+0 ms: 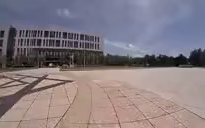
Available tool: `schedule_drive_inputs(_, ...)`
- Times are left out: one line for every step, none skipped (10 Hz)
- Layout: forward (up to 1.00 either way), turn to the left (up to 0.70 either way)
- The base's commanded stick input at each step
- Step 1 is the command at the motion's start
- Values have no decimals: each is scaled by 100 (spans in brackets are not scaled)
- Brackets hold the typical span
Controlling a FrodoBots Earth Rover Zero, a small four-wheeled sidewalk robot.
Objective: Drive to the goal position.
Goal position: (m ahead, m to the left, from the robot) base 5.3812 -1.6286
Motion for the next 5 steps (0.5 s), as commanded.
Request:
schedule_drive_inputs(70, -2)
schedule_drive_inputs(70, 0)
schedule_drive_inputs(70, -26)
schedule_drive_inputs(70, -35)
schedule_drive_inputs(70, -35)
